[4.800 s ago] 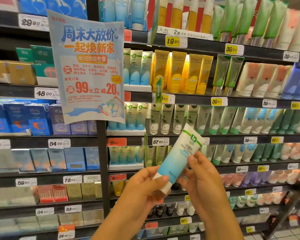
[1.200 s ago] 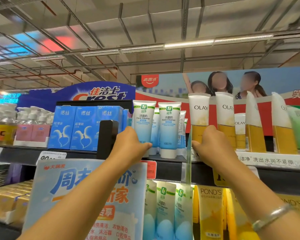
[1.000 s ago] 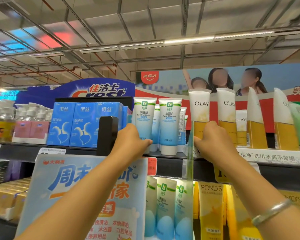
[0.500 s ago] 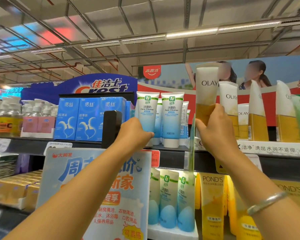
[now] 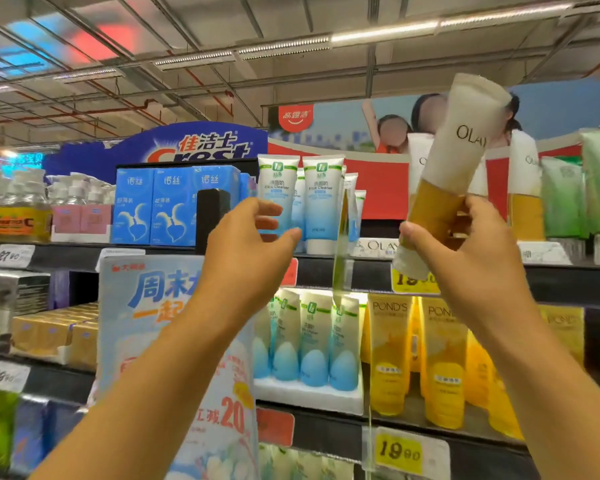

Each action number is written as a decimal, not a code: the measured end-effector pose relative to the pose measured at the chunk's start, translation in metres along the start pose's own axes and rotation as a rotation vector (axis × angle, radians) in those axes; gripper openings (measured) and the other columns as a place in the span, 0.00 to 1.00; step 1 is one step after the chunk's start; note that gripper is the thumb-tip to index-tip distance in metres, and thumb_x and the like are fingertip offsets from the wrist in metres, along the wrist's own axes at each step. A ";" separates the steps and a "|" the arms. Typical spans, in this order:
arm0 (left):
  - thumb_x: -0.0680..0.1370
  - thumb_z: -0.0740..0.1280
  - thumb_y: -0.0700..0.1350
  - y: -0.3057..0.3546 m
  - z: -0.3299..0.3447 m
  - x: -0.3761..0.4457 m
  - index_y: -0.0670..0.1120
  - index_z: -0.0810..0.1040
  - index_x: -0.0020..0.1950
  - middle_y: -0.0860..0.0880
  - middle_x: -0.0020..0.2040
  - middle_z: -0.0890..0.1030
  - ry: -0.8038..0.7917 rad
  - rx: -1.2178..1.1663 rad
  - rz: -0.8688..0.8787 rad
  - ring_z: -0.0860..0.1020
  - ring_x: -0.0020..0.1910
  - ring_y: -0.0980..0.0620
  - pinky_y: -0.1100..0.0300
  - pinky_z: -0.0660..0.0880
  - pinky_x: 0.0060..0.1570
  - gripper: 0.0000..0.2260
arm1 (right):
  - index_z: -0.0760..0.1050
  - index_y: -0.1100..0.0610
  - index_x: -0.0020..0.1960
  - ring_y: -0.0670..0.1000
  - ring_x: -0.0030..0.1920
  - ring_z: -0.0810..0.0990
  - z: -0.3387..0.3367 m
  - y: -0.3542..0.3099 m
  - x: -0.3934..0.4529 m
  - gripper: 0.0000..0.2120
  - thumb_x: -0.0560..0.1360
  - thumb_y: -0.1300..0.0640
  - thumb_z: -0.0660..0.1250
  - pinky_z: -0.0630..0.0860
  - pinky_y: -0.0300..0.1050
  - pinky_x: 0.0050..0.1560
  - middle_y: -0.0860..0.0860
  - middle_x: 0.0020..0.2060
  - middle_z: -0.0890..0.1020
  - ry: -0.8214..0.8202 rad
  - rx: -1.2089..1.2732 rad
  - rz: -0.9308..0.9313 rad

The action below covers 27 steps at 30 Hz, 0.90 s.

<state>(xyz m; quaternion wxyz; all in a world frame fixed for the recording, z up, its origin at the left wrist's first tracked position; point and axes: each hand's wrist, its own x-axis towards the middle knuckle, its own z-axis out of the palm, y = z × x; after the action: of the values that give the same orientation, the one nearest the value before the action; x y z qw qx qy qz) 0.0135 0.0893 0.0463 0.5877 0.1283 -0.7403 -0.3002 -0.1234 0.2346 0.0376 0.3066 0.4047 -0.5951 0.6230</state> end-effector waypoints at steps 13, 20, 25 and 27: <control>0.72 0.69 0.46 0.003 0.044 -0.172 0.49 0.80 0.42 0.52 0.39 0.83 -0.285 -0.600 -0.479 0.82 0.43 0.52 0.62 0.80 0.42 0.01 | 0.76 0.58 0.54 0.49 0.43 0.83 -0.047 0.015 -0.131 0.23 0.63 0.49 0.72 0.78 0.42 0.41 0.54 0.45 0.84 -0.258 0.391 0.475; 0.67 0.68 0.52 -0.004 0.062 -0.233 0.43 0.80 0.52 0.40 0.52 0.82 -0.398 -0.758 -0.724 0.81 0.50 0.47 0.58 0.80 0.46 0.18 | 0.77 0.60 0.51 0.43 0.36 0.83 -0.068 0.028 -0.181 0.15 0.66 0.59 0.73 0.75 0.32 0.34 0.51 0.37 0.85 -0.292 0.560 0.620; 0.68 0.68 0.47 -0.009 0.073 -0.270 0.38 0.78 0.54 0.38 0.52 0.82 -0.368 -0.972 -0.945 0.82 0.51 0.44 0.57 0.80 0.45 0.18 | 0.75 0.60 0.51 0.44 0.34 0.82 -0.080 0.040 -0.211 0.14 0.66 0.62 0.72 0.75 0.33 0.32 0.51 0.36 0.84 -0.293 0.586 0.752; 0.69 0.68 0.45 -0.010 0.076 -0.281 0.36 0.79 0.53 0.37 0.52 0.82 -0.341 -1.026 -1.011 0.82 0.51 0.44 0.58 0.80 0.43 0.17 | 0.75 0.60 0.51 0.43 0.34 0.82 -0.083 0.044 -0.222 0.15 0.66 0.61 0.72 0.75 0.33 0.32 0.51 0.36 0.84 -0.311 0.589 0.788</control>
<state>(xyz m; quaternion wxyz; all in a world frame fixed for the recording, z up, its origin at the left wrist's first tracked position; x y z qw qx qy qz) 0.0173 0.2560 -0.1927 0.2408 0.1144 -0.4385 -0.8583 -0.0656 0.3348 -0.1743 -0.1703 0.3067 -0.5404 0.7648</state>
